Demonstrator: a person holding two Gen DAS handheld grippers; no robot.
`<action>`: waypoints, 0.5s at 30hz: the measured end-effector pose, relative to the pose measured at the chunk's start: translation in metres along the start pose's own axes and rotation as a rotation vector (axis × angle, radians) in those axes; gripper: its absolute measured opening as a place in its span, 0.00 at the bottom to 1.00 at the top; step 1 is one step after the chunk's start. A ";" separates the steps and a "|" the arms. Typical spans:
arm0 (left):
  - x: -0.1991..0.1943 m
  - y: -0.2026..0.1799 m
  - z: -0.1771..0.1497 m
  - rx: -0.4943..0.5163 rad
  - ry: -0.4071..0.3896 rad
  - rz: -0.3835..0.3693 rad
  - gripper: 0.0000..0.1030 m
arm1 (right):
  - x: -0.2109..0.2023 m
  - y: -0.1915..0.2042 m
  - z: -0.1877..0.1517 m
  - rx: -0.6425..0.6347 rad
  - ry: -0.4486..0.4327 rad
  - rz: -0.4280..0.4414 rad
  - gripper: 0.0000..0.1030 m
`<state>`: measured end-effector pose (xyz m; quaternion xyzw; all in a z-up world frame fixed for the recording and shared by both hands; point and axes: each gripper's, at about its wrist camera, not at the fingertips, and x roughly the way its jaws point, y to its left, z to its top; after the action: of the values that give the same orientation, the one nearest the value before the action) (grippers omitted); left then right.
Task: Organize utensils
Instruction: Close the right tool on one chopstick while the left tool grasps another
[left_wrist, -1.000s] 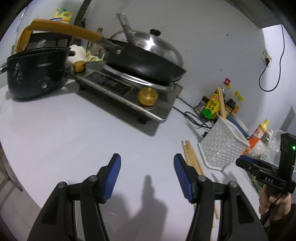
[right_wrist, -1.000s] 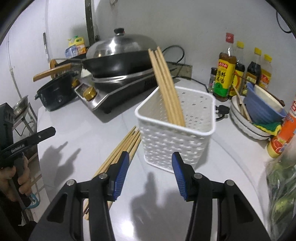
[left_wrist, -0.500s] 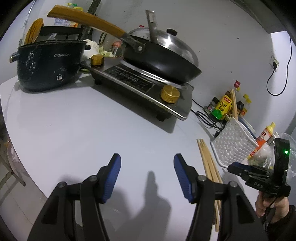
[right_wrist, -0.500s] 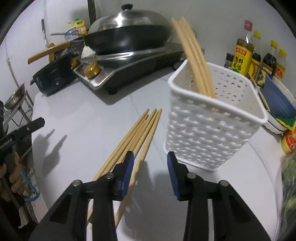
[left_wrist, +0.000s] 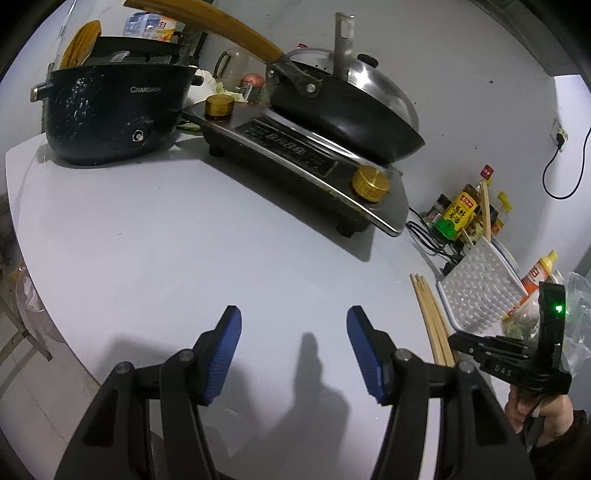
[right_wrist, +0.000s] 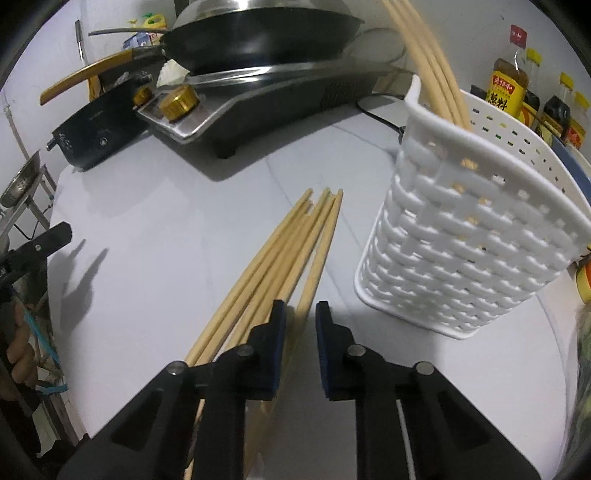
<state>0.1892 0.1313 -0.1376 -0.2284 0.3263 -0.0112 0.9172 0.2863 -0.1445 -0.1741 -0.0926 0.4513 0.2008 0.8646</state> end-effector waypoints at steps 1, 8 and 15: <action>0.001 0.001 0.000 -0.001 0.000 0.002 0.57 | 0.003 0.000 0.001 0.000 0.010 -0.006 0.12; 0.006 0.003 0.002 0.000 0.008 0.001 0.57 | 0.011 0.008 0.005 -0.027 0.013 -0.008 0.08; 0.010 -0.009 0.000 0.031 0.033 0.001 0.57 | 0.004 0.018 0.008 -0.067 -0.010 -0.011 0.06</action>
<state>0.1987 0.1216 -0.1399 -0.2138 0.3414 -0.0198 0.9151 0.2868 -0.1242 -0.1726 -0.1229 0.4393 0.2115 0.8644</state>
